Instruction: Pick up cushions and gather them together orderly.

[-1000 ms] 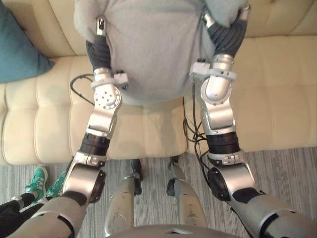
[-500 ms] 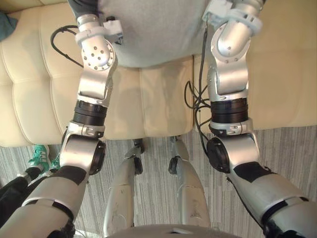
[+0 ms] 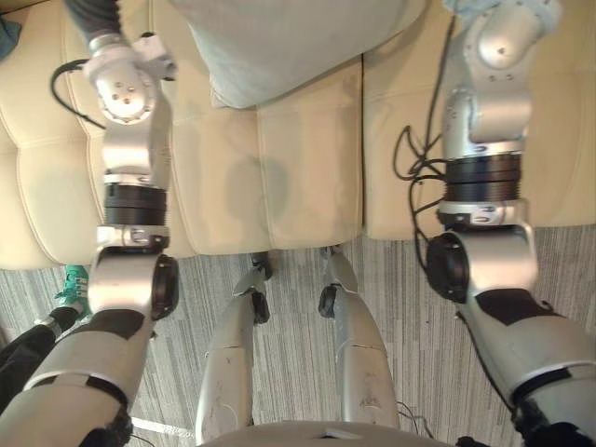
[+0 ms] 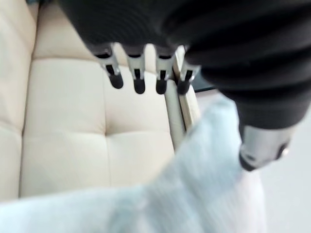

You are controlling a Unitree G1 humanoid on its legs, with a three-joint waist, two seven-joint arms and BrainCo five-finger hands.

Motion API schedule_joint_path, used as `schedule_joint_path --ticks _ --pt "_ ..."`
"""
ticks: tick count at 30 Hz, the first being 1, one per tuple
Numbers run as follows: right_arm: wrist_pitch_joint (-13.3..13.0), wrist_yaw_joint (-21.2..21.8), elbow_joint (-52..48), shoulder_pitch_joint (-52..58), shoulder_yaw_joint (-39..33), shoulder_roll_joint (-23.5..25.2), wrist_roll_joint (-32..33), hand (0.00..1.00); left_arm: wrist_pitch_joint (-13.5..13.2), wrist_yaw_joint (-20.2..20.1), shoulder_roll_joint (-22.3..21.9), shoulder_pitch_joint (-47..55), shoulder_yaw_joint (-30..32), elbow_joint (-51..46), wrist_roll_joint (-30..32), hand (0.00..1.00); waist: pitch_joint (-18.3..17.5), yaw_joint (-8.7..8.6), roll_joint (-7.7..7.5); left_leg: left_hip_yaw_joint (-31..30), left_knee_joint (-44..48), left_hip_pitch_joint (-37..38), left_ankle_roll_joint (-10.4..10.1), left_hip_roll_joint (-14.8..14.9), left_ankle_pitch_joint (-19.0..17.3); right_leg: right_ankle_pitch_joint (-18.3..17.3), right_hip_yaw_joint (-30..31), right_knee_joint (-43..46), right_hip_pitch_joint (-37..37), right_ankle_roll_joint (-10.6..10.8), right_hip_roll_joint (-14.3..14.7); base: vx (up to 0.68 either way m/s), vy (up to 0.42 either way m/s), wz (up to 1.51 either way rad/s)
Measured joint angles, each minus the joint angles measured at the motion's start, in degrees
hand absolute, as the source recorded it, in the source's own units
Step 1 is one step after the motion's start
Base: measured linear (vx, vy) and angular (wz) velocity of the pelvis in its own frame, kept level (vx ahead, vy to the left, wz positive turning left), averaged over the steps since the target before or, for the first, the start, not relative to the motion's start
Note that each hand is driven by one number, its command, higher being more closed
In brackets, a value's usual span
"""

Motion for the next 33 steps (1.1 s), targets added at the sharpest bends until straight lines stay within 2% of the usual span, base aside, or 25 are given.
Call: schedule_joint_path --ticks 3,8,13,15,18,21,24,26,30,33 --pt "0.0 2.0 3.0 0.1 0.4 -3.9 2.3 0.0 0.4 -1.4 4.5 1.5 2.3 3.1 -1.0 0.0 0.0 -0.09 0.0 -0.1 0.6 0.0 0.2 0.3 0.1 0.0 -0.3 -0.2 0.8 0.0 0.2 -0.02 -0.008 0.07" --pt "0.0 3.6 4.4 0.6 1.6 -6.5 4.6 0.0 0.5 -3.2 8.6 4.9 4.8 5.0 -1.0 0.0 0.0 -0.08 -0.02 -0.2 0.8 0.5 0.3 1.0 0.2 -0.1 -0.7 -1.3 2.4 0.1 0.7 -0.02 -0.01 0.04" --pt "-0.3 4.8 2.7 5.8 4.5 -7.2 5.3 0.0 0.5 -3.8 9.3 11.3 9.1 4.5 -3.3 0.0 0.0 0.02 -0.03 -0.1 0.8 1.9 0.1 1.7 0.2 0.1 -1.0 -2.6 4.2 -0.2 1.5 0.0 -0.034 -0.04" --pt "-0.2 5.0 -2.4 13.7 4.5 -7.0 5.5 0.0 0.5 -3.9 7.6 17.8 10.3 0.7 -3.2 0.0 0.0 0.0 -0.05 -0.1 0.4 3.1 0.0 1.9 0.0 0.0 -1.0 -2.7 5.1 -0.2 1.7 0.02 -0.026 -0.04" --pt "-0.4 6.9 -10.4 28.4 3.8 -4.3 5.0 0.0 -0.1 -4.5 0.7 30.4 10.8 -7.6 -3.2 0.0 0.0 -0.11 -0.05 -0.2 -0.1 6.8 -0.2 1.9 -0.4 -1.3 -1.4 -2.0 8.5 -0.1 1.8 0.01 -0.005 0.02" --pt "-0.9 9.8 -15.9 45.5 3.8 2.2 2.2 0.0 -1.9 -5.9 -8.4 44.9 9.6 -12.3 -3.3 0.0 0.0 -0.1 -0.08 -1.1 -1.1 13.3 -0.6 1.9 -1.5 -5.1 -2.1 1.1 13.7 0.1 1.6 0.06 -0.021 0.07" --pt "-1.4 13.6 -17.1 60.0 3.8 9.7 -0.1 0.0 -2.0 -8.0 -16.7 59.4 8.7 -13.6 -4.8 0.0 -0.3 0.36 -0.46 -0.8 -2.2 19.5 -0.7 2.0 -2.5 -9.1 -2.7 3.6 18.3 0.3 1.5 0.08 -0.028 0.0" --pt "-1.4 15.1 -16.7 65.5 3.8 12.4 -2.3 0.0 -2.0 -9.0 -20.1 64.8 8.6 -13.0 -5.3 0.0 -0.4 0.82 -0.49 -0.6 -2.2 22.0 -0.7 2.3 -3.2 -10.5 -3.0 4.1 20.5 0.0 1.6 0.07 -0.022 -0.06" --pt "-1.4 18.2 -13.3 73.5 2.4 16.7 -6.8 0.0 -1.7 -11.7 -23.2 69.9 8.2 -6.0 -5.2 0.0 -1.6 1.46 -0.69 -0.2 -2.1 28.4 -1.1 2.8 -4.5 -12.6 -3.0 6.4 25.6 0.7 1.8 0.08 -0.014 -0.1" --pt "-1.2 19.6 -5.8 78.1 0.1 18.8 -9.2 0.0 -1.3 -14.5 -23.4 71.8 6.8 2.9 -3.0 0.0 -5.9 1.43 -0.93 -0.1 -2.3 33.0 -1.4 3.1 -5.8 -14.7 -3.1 7.1 29.5 1.1 1.9 0.08 0.012 -0.04"
